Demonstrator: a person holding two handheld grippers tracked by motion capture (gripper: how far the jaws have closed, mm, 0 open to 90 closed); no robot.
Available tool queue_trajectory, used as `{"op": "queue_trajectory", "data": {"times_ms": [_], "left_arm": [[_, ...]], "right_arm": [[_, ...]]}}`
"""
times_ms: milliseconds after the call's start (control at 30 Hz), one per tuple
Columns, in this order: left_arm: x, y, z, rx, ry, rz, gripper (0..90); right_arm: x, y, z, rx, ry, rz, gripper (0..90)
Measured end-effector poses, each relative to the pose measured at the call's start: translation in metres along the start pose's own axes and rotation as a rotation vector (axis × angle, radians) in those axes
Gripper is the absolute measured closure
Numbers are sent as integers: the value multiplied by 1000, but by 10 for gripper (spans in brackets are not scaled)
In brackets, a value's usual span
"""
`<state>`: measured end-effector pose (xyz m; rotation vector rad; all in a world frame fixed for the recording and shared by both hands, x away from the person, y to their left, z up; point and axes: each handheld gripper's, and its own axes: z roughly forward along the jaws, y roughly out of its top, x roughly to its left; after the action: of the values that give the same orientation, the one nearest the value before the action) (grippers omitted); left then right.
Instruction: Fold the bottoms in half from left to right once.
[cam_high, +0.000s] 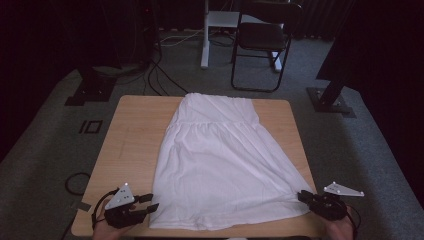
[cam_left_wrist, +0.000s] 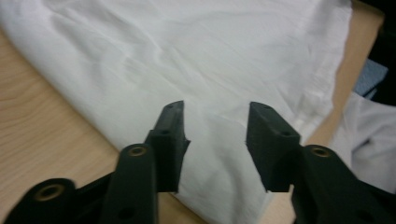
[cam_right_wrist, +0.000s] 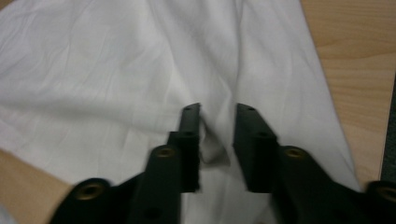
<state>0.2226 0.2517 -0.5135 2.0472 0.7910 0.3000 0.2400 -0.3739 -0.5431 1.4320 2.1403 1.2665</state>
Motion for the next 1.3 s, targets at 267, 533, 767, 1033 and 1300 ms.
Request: {"op": "queue_trajectory", "data": {"times_ms": [267,533,767,1033,1300], "left_arm": [[40,27,23,-3,167,-24,429],[90,56,58,24,257,-62,428],[106,65,91,66,252,-82,408],[105,62,108,87,236,-88,403],[106,65,113,83,258,-107,400]], "right_arm": [[-15,54,39,-51,-23,-9,587],[-15,110,119,-22,-15,-53,631],[-19,143,179,45,-31,-41,468],[-3,153,182,30,-66,-150,893],[-17,171,146,-60,-293,-210,896]]}}
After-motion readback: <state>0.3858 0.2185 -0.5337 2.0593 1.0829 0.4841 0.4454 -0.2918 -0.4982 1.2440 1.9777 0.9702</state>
